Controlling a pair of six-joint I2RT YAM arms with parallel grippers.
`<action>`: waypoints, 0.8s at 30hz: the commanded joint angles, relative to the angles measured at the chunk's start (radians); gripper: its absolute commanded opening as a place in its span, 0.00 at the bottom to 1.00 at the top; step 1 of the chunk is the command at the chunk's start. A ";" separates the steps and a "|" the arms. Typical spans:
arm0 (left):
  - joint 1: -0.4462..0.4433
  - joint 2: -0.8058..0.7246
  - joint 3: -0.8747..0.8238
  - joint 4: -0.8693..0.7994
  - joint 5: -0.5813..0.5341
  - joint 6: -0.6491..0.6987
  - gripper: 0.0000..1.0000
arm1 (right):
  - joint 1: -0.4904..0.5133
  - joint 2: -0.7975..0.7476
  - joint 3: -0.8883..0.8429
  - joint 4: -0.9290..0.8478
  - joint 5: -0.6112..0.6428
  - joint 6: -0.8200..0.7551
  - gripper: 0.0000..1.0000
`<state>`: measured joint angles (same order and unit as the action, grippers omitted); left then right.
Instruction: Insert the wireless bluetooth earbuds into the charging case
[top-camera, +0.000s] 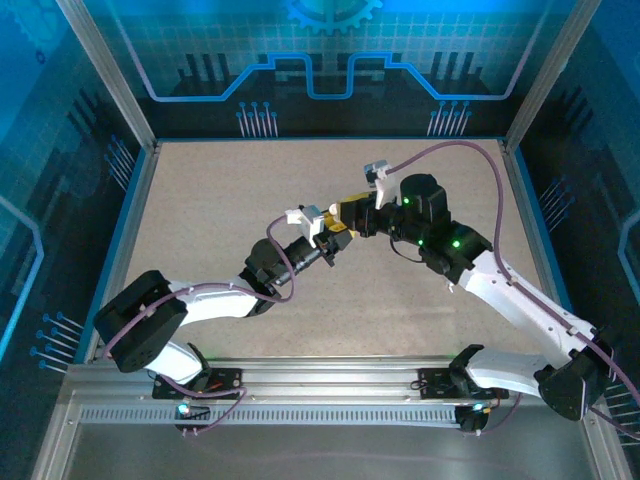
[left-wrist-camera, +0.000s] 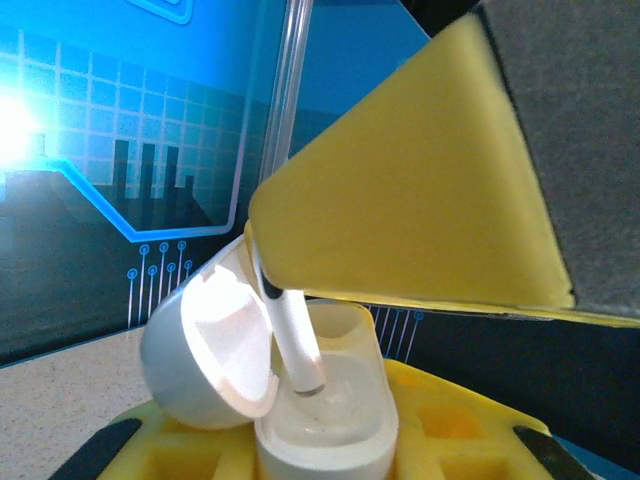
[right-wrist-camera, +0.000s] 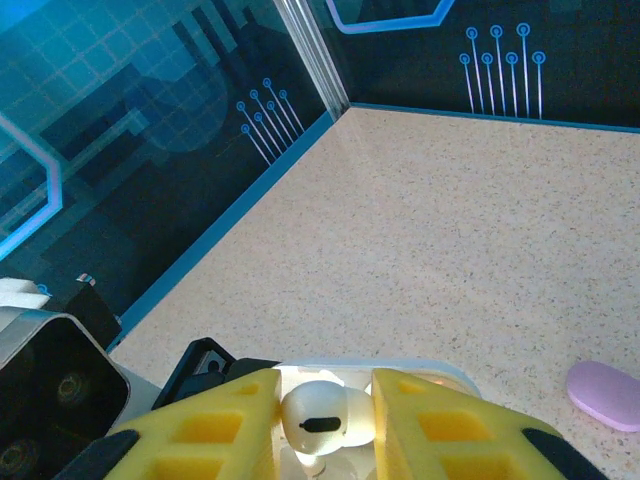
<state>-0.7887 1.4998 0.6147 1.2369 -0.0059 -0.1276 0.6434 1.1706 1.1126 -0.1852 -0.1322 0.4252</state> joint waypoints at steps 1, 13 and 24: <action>-0.011 0.001 0.023 0.068 -0.019 0.021 0.22 | 0.024 0.009 0.008 0.011 -0.044 -0.018 0.28; -0.011 0.004 0.026 0.075 -0.040 0.005 0.22 | 0.027 -0.021 -0.023 0.021 -0.062 -0.051 0.28; -0.012 0.000 0.029 0.076 -0.055 -0.007 0.22 | 0.027 -0.033 -0.055 0.051 -0.086 -0.075 0.28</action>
<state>-0.7933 1.5032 0.6147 1.2392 -0.0349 -0.1303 0.6479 1.1511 1.0767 -0.1440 -0.1822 0.3714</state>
